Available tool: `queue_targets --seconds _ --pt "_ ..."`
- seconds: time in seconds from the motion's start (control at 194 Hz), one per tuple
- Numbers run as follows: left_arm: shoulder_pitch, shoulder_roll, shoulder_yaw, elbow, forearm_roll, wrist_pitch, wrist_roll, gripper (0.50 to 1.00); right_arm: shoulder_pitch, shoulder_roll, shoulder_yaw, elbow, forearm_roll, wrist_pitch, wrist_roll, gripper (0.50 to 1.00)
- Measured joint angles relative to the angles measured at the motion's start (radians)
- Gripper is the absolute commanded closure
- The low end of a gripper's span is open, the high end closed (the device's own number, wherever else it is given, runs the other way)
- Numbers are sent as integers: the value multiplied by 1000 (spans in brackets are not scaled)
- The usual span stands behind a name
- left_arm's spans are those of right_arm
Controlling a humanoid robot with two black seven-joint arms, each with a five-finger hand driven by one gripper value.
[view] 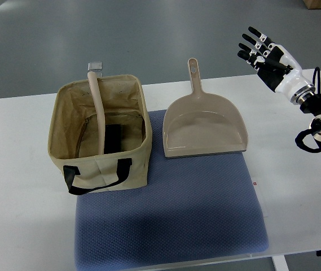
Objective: Put pink broom in yellow bag with right hand
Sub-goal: 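Release the brush and withdraw the right hand away from the bin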
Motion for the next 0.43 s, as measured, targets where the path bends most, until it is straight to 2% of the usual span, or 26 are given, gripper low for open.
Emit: queue_targets --seconds 0.067,0.433 --pt "0 0 0 0 0 0 0 500 -12 9 8 0 0 -3 5 568" --pt "0 0 1 0 0 0 0 500 -39 28 30 0 0 -6 11 568"
